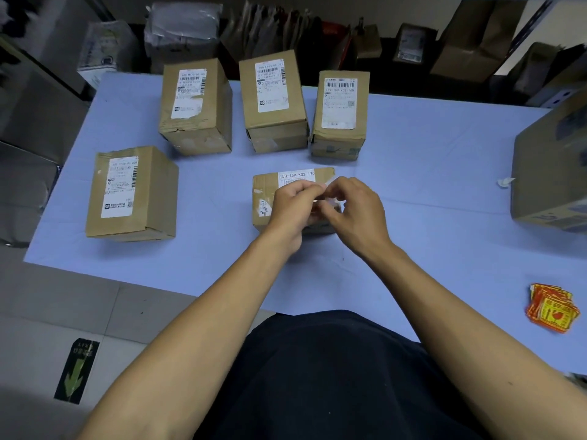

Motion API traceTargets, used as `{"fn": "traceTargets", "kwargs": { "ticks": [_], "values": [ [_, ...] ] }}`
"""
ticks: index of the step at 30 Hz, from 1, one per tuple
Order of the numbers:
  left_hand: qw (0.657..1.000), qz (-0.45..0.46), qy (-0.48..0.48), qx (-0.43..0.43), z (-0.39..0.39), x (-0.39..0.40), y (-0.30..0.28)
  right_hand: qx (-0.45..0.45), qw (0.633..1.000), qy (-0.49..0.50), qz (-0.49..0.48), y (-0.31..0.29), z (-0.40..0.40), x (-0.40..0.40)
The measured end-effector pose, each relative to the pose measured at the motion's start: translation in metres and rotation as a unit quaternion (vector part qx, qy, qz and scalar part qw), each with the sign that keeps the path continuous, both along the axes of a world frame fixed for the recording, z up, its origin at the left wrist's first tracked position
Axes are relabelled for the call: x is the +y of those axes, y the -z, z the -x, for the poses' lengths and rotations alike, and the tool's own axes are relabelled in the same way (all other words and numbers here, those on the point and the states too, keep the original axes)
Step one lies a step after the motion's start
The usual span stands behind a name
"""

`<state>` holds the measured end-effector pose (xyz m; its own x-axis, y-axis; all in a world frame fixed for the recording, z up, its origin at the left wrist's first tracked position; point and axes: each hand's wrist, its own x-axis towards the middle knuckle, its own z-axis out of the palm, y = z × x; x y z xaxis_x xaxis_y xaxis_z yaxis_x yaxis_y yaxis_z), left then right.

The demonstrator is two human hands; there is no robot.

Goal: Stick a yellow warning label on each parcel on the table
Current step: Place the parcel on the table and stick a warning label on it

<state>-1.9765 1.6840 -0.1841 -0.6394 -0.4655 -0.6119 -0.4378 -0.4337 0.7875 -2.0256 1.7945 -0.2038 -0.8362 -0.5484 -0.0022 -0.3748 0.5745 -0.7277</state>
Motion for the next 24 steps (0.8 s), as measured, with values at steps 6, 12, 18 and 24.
{"fn": "traceTargets", "kwargs": {
  "ticks": [6,12,18,24],
  "values": [
    [0.991,-0.107,0.074,-0.005,-0.005,-0.013,-0.007,-0.125,0.986,0.082,0.068,-0.01,0.004,-0.001],
    [0.996,0.007,0.078,-0.049,-0.002,-0.026,0.001,-0.461,0.845,0.17,0.213,-0.023,0.024,0.005],
    [0.991,0.06,0.109,-0.052,0.0,-0.028,0.007,-0.457,0.858,0.173,0.157,-0.017,0.027,0.003],
    [0.951,0.228,0.173,-0.116,0.002,-0.025,0.016,-0.403,0.896,0.178,0.054,-0.001,0.027,0.002]
  ]
}}
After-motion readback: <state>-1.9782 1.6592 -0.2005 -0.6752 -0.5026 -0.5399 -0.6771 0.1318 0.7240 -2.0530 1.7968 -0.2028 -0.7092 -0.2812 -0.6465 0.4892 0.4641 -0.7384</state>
